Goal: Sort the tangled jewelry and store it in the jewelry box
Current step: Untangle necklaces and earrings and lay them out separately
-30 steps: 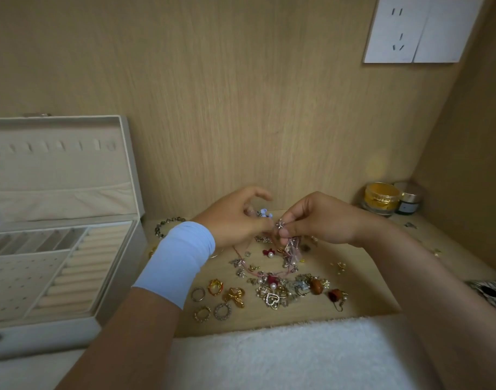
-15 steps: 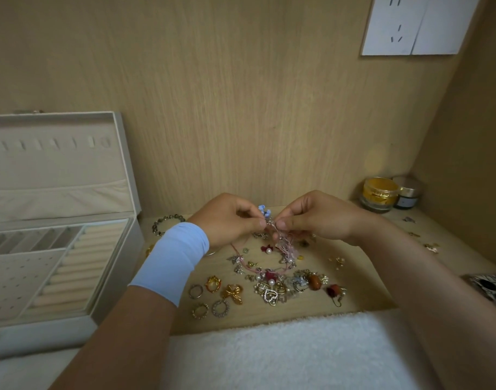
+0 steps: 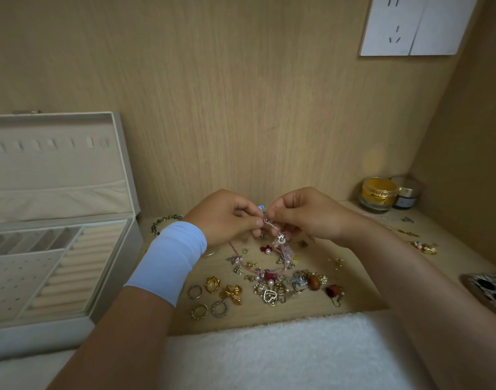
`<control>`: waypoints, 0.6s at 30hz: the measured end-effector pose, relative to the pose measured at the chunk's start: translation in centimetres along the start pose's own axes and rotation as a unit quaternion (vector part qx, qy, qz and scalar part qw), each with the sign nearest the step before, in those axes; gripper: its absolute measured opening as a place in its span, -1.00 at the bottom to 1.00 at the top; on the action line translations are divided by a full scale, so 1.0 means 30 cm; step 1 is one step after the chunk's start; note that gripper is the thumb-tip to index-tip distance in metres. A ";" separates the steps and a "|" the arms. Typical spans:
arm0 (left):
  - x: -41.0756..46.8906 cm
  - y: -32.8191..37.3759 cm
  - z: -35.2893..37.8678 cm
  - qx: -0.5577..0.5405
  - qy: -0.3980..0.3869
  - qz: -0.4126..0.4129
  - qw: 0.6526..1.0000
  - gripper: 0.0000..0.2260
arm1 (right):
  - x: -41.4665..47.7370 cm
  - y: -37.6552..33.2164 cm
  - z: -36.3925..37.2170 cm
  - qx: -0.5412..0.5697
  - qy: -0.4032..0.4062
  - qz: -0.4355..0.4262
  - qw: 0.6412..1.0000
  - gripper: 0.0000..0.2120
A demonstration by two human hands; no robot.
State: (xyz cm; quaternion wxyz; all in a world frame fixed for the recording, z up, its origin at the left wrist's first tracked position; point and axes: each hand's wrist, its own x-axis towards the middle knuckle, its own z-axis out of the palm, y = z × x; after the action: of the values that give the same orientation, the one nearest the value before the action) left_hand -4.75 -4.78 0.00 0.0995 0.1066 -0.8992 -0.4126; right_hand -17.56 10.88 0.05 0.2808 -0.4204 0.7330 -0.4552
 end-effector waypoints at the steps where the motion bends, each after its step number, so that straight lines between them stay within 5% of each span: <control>1: 0.000 -0.001 -0.004 0.002 -0.001 0.005 1.000 -0.89 | 0.001 0.000 0.002 0.002 0.004 -0.001 1.000 -0.80; 18: -0.001 -0.009 -0.034 -0.043 0.025 -0.017 0.999 -0.83 | -0.009 -0.040 0.028 0.064 0.010 0.000 0.998 -0.84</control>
State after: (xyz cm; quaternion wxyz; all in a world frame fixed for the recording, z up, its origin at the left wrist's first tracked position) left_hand -4.43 -5.68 0.45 0.1191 0.1277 -0.8761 -0.4494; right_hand -16.34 10.48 0.77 0.3000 -0.3970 0.7053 -0.5049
